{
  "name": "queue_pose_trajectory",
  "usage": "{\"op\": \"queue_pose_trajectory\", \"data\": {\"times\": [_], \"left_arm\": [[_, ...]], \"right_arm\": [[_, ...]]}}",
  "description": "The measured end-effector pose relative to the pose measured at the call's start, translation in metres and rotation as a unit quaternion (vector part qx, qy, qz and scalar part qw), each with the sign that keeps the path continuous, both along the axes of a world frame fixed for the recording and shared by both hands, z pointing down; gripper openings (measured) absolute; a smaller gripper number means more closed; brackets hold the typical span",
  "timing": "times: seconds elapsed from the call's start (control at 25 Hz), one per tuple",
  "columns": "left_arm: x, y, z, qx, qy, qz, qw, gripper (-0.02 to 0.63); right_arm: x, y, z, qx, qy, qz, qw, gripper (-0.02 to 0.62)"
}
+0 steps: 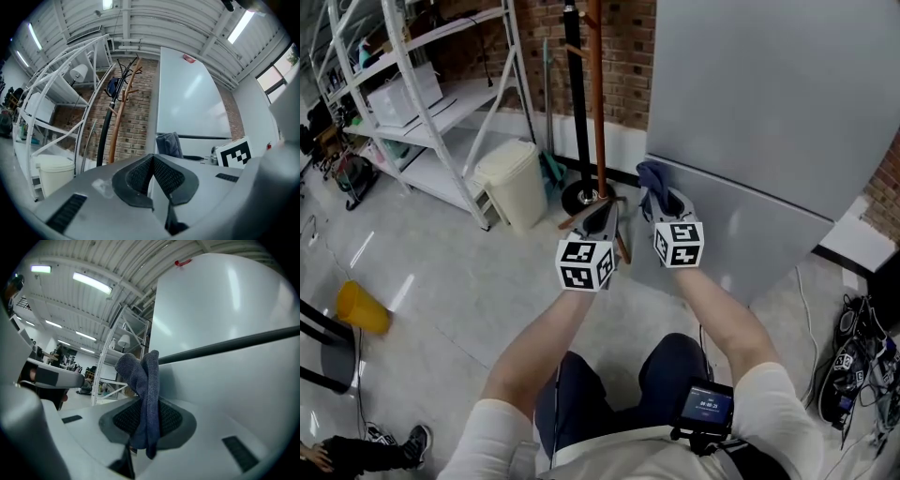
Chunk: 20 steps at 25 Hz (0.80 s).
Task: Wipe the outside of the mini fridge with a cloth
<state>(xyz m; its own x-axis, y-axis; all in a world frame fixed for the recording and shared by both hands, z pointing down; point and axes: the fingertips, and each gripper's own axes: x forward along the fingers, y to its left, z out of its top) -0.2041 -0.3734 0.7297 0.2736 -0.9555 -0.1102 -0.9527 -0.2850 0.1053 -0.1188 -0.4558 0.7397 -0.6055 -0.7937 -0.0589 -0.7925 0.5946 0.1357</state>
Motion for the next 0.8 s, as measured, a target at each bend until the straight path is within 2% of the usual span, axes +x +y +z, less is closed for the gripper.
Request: {"op": "queue_pose_trajectory", "data": {"times": [0.36,0.8], "left_arm": [[0.009,-0.004,0.004,-0.004,-0.01,0.011,0.9999,0.005],[0.08,-0.02,0.008,-0.003,-0.005,0.065,0.9979,0.005]], "right_arm": [[0.015,0.001,-0.005,0.001,0.0,0.018,1.0,0.08],[0.092,0.012,-0.009,0.011,0.004,0.054,0.998,0.08]]}}
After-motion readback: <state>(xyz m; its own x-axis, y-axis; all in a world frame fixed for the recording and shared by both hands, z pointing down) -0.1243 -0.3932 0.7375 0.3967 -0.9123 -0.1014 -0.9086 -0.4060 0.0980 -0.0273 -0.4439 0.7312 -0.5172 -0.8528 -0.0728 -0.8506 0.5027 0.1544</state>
